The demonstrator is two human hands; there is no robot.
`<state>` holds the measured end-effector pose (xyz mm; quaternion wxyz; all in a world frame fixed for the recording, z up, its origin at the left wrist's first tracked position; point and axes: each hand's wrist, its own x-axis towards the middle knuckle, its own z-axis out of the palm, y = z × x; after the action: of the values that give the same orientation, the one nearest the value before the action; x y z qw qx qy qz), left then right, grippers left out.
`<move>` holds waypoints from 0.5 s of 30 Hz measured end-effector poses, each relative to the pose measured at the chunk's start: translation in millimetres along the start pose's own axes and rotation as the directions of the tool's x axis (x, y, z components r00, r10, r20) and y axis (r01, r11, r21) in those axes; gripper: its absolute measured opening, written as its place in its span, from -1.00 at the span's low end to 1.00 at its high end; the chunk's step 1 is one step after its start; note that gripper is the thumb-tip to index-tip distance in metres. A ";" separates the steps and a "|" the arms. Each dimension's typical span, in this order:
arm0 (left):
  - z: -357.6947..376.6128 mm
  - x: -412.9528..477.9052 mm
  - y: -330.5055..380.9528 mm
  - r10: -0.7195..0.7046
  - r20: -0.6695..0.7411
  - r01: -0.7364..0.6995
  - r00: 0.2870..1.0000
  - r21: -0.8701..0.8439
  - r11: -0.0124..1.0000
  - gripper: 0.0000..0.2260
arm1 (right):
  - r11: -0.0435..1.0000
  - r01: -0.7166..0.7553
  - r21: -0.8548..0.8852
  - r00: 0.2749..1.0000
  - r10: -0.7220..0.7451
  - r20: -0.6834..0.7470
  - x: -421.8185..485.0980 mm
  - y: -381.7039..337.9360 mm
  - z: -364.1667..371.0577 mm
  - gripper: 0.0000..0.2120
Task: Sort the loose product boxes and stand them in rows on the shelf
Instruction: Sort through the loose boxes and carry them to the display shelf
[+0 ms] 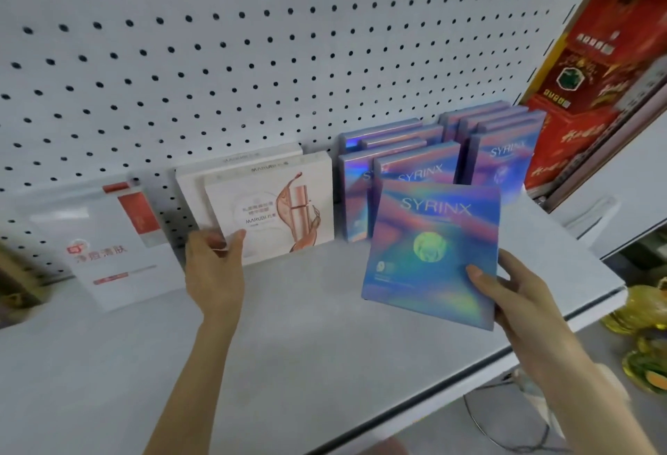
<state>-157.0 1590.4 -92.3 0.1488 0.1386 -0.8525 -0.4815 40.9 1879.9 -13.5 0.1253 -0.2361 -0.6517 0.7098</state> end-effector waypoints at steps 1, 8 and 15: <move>-0.8 -0.8 0.8 -0.017 -0.004 0.017 1.000 0.004 1.000 -0.74 | 1.000 -0.001 0.013 1.000 0.001 -0.003 1.3 1.9 -1.2 -0.11; -0.9 -42.7 20.8 -0.016 0.007 0.017 1.000 -0.154 0.988 -0.89 | 0.992 -0.061 0.111 0.992 0.073 -0.107 8.9 23.5 -8.8 -0.06; 54.8 -142.2 63.5 0.146 0.645 0.084 0.750 -0.312 0.946 -0.90 | 0.986 -0.061 0.152 0.995 0.073 -0.073 17.6 38.7 -33.0 -0.57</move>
<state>-53.7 1718.7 -81.6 -0.1332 -0.0807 -0.7617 -0.6289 47.3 1912.4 -55.9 0.1442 -0.2757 -0.5829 0.7506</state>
